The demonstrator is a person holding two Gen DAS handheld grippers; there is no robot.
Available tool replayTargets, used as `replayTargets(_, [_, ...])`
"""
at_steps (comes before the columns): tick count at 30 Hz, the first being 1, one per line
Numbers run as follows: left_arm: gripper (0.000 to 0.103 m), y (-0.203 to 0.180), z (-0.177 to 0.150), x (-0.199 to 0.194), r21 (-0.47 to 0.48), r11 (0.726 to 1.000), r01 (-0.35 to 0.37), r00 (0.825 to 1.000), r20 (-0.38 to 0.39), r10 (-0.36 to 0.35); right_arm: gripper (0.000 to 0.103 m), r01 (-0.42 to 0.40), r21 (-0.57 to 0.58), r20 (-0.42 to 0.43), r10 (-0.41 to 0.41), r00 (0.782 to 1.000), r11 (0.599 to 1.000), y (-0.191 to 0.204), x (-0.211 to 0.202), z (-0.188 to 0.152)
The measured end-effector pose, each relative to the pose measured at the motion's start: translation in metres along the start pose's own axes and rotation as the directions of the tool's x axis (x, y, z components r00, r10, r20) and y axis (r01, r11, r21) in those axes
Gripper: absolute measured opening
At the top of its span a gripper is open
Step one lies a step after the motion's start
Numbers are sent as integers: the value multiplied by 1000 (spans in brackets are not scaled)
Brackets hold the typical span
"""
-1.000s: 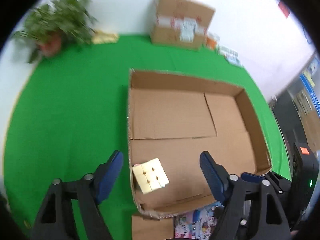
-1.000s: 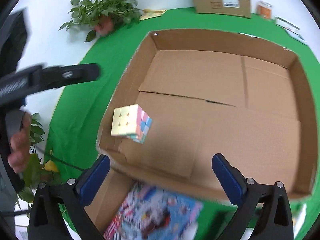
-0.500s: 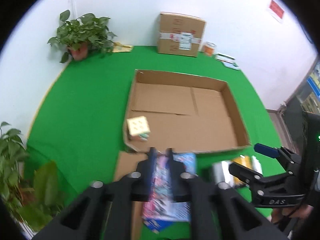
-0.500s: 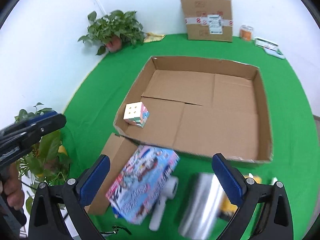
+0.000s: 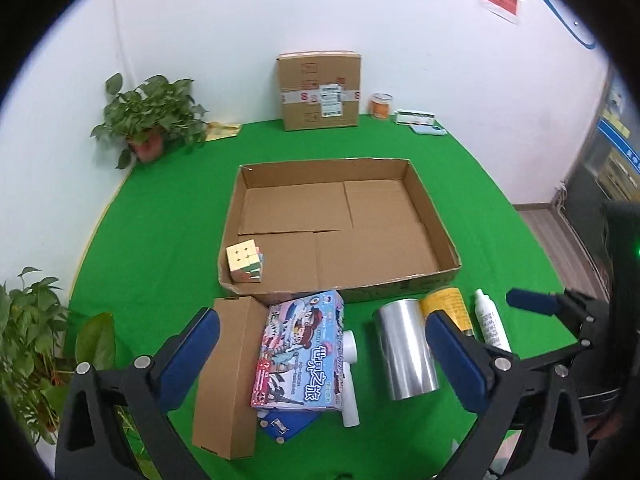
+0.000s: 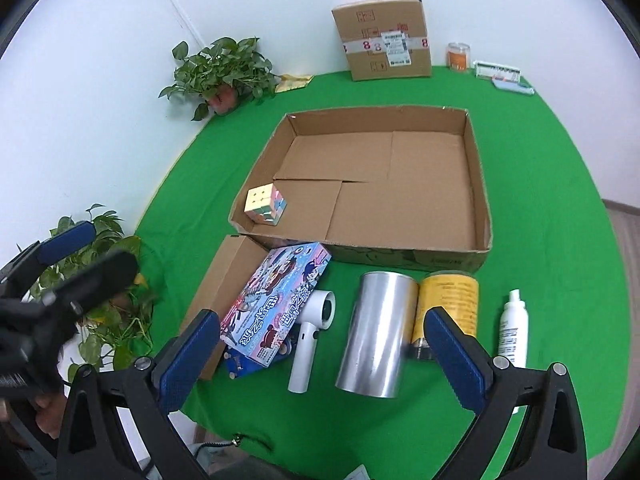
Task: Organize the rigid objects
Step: 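Move the right tool to the World Tour game box and grasp it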
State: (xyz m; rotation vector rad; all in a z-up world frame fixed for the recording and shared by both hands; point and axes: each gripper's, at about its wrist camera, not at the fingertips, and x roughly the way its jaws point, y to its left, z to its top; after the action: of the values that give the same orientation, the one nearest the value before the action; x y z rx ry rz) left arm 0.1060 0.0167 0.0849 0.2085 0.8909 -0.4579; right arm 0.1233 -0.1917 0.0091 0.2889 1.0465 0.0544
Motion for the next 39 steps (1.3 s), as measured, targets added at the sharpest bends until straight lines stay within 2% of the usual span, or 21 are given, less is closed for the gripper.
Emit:
replayTargets(4, [102, 16, 2, 5, -39, 996, 78, 997, -14, -78, 103, 63, -29, 13, -62, 998, 998, 12, -7, 5])
replayTargets(11, [102, 68, 0, 17, -82, 986, 147, 988, -36, -150, 102, 136, -41, -14, -137, 991, 990, 39, 6, 18])
replayTargets(16, [102, 102, -15, 39, -147, 963, 226, 966, -90, -240, 102, 183, -91, -50, -188, 981, 979, 65, 23, 17])
replayTargets(20, [102, 123, -28, 57, -196, 943, 269, 946, -130, -297, 102, 206, -91, -128, -217, 968, 974, 75, 42, 6])
replayTargets(24, [102, 146, -42, 75, -274, 918, 285, 926, -167, -337, 102, 218, -103, -173, -233, 957, 971, 83, 55, -3])
replayTargets(27, [102, 163, -52, 89, -302, 916, 264, 922, -200, -332, 102, 211, -80, -207, -223, 953, 974, 85, 63, -9])
replayTargets(29, [102, 173, -62, 100, -308, 921, 239, 915, -247, -320, 102, 175, -19, -251, -174, 952, 984, 83, 74, -15])
replayTargets(31, [102, 180, -74, 111, -319, 916, 245, 893, -294, -341, 102, 143, 42, -282, -126, 951, 989, 80, 83, -21])
replayTargets(33, [102, 185, -83, 119, -330, 911, 246, 878, -323, -354, 102, 113, 88, -316, -80, 945, 990, 81, 95, -29])
replayTargets(36, [101, 194, -92, 127, -351, 916, 196, 877, -355, -323, 99, 80, 124, -338, -34, 941, 989, 85, 107, -37])
replayTargets(39, [101, 203, -100, 133, -383, 906, 177, 868, -373, -328, 97, 51, 143, -331, -1, 944, 988, 89, 115, -37])
